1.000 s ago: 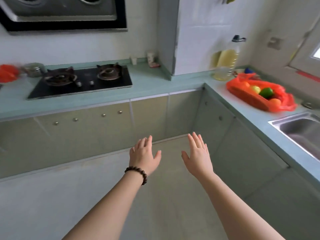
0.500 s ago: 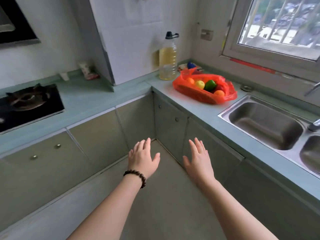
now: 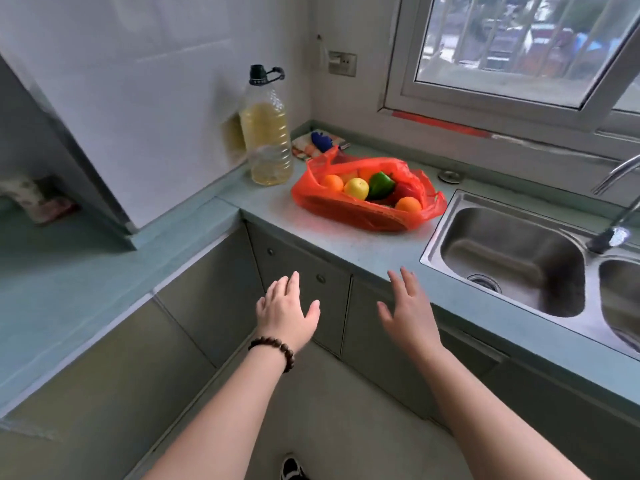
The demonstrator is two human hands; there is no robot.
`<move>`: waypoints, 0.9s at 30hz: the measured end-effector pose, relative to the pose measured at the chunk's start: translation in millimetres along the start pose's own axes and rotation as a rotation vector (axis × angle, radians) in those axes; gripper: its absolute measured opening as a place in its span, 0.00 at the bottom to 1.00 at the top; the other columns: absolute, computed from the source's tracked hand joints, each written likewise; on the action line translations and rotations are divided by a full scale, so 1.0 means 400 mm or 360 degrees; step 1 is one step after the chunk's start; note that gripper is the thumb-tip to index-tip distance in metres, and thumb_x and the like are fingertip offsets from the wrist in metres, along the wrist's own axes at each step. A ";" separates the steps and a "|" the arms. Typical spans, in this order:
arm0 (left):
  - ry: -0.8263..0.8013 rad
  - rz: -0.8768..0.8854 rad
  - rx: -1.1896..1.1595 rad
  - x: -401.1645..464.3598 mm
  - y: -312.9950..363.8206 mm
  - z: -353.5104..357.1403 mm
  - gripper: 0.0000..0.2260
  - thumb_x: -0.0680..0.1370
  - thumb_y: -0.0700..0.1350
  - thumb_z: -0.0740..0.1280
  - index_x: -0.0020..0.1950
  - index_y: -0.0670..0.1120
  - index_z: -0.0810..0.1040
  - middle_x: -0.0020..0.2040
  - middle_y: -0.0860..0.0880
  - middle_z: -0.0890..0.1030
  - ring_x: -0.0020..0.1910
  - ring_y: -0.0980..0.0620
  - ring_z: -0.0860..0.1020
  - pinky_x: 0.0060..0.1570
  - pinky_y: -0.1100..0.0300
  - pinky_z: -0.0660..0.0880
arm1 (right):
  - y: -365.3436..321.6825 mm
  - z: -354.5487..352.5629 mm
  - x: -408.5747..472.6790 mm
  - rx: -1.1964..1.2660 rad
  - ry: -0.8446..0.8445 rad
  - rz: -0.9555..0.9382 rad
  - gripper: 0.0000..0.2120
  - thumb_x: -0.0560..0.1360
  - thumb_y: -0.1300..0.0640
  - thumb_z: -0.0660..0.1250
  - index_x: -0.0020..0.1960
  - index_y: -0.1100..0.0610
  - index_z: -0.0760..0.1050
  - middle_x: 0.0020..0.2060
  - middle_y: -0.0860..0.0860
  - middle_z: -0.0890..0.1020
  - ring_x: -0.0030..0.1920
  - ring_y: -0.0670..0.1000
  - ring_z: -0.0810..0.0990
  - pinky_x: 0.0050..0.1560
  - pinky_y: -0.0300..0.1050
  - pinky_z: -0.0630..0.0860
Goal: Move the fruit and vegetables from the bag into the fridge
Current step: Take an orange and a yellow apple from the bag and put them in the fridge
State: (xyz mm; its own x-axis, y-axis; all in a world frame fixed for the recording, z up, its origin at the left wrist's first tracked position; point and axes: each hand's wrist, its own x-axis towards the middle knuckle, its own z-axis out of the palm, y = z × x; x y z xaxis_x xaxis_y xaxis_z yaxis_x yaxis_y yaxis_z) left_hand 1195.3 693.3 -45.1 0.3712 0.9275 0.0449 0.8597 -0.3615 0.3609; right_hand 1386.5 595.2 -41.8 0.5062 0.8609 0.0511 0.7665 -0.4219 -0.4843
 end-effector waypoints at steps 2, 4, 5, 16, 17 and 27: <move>0.0004 0.0060 -0.0015 0.104 -0.026 -0.026 0.31 0.77 0.58 0.58 0.76 0.47 0.55 0.75 0.47 0.61 0.74 0.49 0.57 0.71 0.50 0.58 | -0.041 0.010 0.072 0.0016 0.0036 0.0054 0.29 0.77 0.52 0.61 0.75 0.54 0.55 0.76 0.54 0.53 0.76 0.53 0.49 0.75 0.52 0.50; 0.0007 0.0097 -0.0037 0.195 -0.043 -0.051 0.31 0.77 0.58 0.58 0.76 0.47 0.55 0.75 0.47 0.61 0.74 0.49 0.58 0.71 0.49 0.58 | -0.070 0.018 0.130 0.0055 0.0073 0.0122 0.29 0.77 0.53 0.61 0.75 0.54 0.55 0.76 0.53 0.53 0.76 0.53 0.48 0.76 0.51 0.50; 0.0003 0.0111 -0.0047 0.235 -0.049 -0.060 0.30 0.77 0.58 0.58 0.76 0.47 0.55 0.75 0.47 0.61 0.74 0.49 0.58 0.71 0.49 0.58 | -0.079 0.024 0.155 0.0069 0.0084 0.0159 0.29 0.77 0.53 0.61 0.75 0.53 0.55 0.76 0.53 0.53 0.76 0.52 0.48 0.76 0.51 0.50; -0.0176 0.0291 -0.0079 0.522 -0.038 -0.026 0.31 0.77 0.57 0.58 0.76 0.47 0.53 0.75 0.45 0.59 0.74 0.48 0.56 0.72 0.48 0.57 | -0.101 0.082 0.392 0.0070 0.0115 0.0324 0.30 0.77 0.51 0.62 0.75 0.52 0.54 0.77 0.51 0.52 0.76 0.52 0.49 0.75 0.53 0.53; -0.0178 0.0313 -0.0078 0.547 -0.032 -0.021 0.31 0.77 0.57 0.58 0.76 0.47 0.53 0.75 0.45 0.59 0.74 0.48 0.57 0.72 0.48 0.57 | -0.099 0.088 0.416 0.0073 0.0123 0.0328 0.30 0.77 0.51 0.62 0.75 0.52 0.54 0.77 0.51 0.52 0.76 0.52 0.48 0.75 0.53 0.53; -0.0131 0.0541 0.0035 0.854 0.081 0.037 0.30 0.77 0.58 0.58 0.75 0.47 0.56 0.74 0.44 0.61 0.74 0.46 0.58 0.71 0.46 0.58 | -0.070 0.123 0.751 0.0232 0.0243 0.0267 0.28 0.76 0.53 0.64 0.73 0.55 0.60 0.75 0.53 0.58 0.76 0.53 0.53 0.75 0.52 0.55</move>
State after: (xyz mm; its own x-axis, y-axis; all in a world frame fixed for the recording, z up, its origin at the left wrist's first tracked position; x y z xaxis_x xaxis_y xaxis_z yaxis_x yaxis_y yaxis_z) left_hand 1355.3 997.1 -31.7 0.6636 0.7434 0.0835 0.6893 -0.6510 0.3178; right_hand 1497.6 879.6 -56.0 0.6837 0.7248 0.0851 0.6071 -0.5002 -0.6174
